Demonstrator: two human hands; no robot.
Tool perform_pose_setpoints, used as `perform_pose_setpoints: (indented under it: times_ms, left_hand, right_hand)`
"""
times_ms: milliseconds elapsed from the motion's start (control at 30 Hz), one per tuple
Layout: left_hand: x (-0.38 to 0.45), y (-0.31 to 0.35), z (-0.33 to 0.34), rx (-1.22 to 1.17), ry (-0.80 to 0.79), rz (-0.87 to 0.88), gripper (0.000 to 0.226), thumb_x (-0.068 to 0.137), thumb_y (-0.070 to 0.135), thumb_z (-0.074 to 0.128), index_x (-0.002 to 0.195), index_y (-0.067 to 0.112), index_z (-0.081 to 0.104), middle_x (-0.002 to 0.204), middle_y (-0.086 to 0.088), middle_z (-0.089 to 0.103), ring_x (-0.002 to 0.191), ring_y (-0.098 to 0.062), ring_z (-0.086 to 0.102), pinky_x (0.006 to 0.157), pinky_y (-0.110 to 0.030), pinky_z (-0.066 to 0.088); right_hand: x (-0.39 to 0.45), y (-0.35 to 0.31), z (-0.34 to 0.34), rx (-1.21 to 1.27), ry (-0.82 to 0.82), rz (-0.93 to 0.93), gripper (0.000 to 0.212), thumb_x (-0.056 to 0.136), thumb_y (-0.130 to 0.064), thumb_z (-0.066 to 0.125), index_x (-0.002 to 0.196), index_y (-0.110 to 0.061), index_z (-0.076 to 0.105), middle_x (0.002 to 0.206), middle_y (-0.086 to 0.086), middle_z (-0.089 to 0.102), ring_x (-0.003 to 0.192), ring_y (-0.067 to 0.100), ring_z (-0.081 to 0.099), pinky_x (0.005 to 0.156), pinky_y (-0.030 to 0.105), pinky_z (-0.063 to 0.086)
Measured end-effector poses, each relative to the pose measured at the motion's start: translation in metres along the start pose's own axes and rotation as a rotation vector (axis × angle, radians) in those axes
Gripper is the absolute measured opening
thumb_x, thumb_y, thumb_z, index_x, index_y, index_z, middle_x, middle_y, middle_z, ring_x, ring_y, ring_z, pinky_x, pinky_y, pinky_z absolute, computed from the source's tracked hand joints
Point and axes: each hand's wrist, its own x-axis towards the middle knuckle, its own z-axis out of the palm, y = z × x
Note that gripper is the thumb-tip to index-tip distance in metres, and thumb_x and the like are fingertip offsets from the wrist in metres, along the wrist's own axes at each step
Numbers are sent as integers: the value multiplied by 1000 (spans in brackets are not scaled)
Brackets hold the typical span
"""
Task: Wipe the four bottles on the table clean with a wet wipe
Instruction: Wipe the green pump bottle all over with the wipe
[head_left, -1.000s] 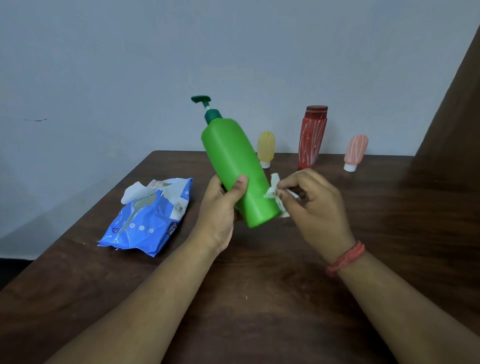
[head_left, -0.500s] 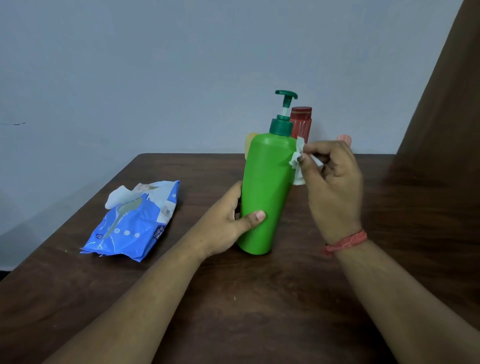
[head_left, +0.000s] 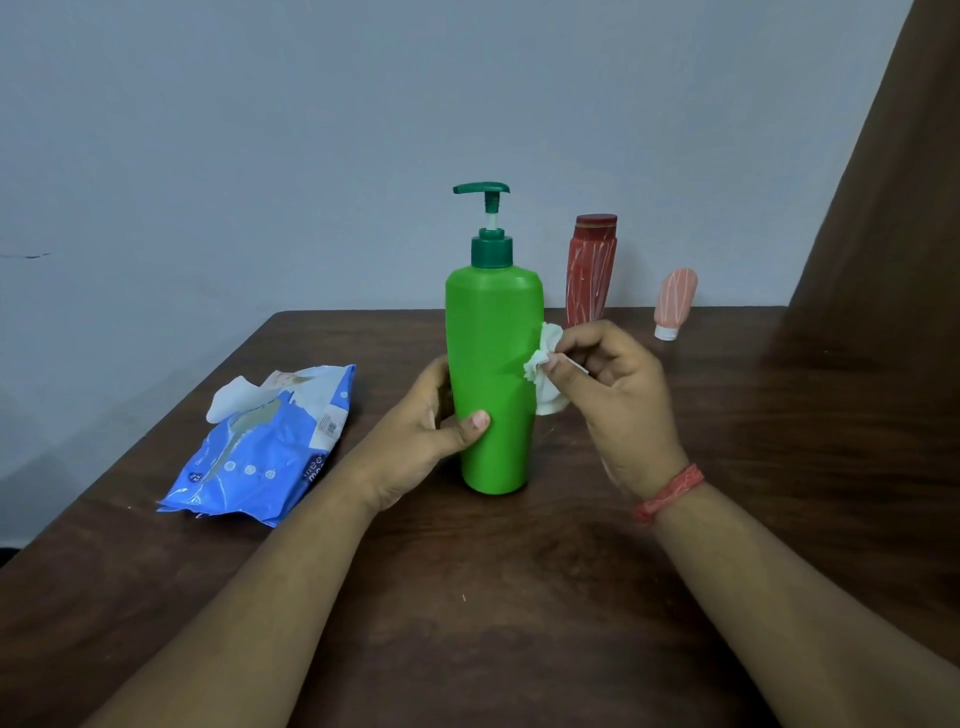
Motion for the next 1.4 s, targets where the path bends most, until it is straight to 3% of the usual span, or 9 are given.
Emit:
perform_pose_setpoints:
  times_ms: [200,333,500,567,667,900,1167,1300,1400]
  left_hand:
    - [1,7,4,-88,154,132,66,77,4,68,134,16,38,126,4,58,117,-8,58,94,-24,49]
    - [-1,15,15,-123,130,142,76,74,51,83,133,32,38,129,14,64,126,-9,58,97,-26,50]
    - [-2,20,16,25,249,159,68,57,89,66,116,59,50,132,-6,47,120,-8,58,103,-37,50]
    - [-4,24,17,72,296,226,80,60,87,66,127,44,50,124,0,45,109,4,58,91,-20,50]
    - [-6,27,17,38,291,257,84,73,62,75,143,26,44,133,3,56,118,-7,60,92,-25,52]
    - [-6,28,21,-136,219,270,30,99,23,44,123,10,55,111,-2,66,104,-13,64,88,-25,51]
    - [4,23,13,-259,473,159,34,101,42,40,106,31,72,113,-13,71,109,-35,66,97,-64,50]
    - [6,22,6,-273,606,87,40,96,59,44,118,34,67,125,-6,68,120,-29,63,104,-60,47]
    - [7,24,4,-294,646,69,30,101,50,43,106,38,70,119,-2,71,117,-25,65,105,-57,48]
  right_hand:
    - [-6,0,11,52,-58,89,19,90,3,68,86,-16,67,83,12,68,79,23,68,60,33,59]
    - [-7,-2,16,225,-44,160,15,84,-3,70,81,-17,66,81,2,64,81,16,63,69,27,55]
    - [-15,-13,26,451,-226,265,16,82,4,70,81,-10,64,84,8,59,81,14,65,71,24,56]
    - [-17,-16,29,481,-223,275,13,81,4,68,84,-5,59,84,10,59,79,13,70,69,24,57]
    - [-14,-15,29,390,-195,225,17,81,-2,70,79,-19,69,85,6,61,81,15,63,70,26,55]
    - [-20,-16,38,172,-169,97,18,87,4,68,87,-14,69,85,5,69,83,20,64,75,34,57]
    - [-10,-8,24,-93,84,57,18,90,-4,70,89,-22,69,90,7,72,87,24,68,73,29,57]
    - [-9,-2,21,-194,81,66,17,91,-7,71,91,-24,68,89,1,69,81,10,64,70,20,51]
    - [-7,1,19,-189,74,76,18,91,-5,69,98,-21,69,94,2,69,85,11,65,75,22,53]
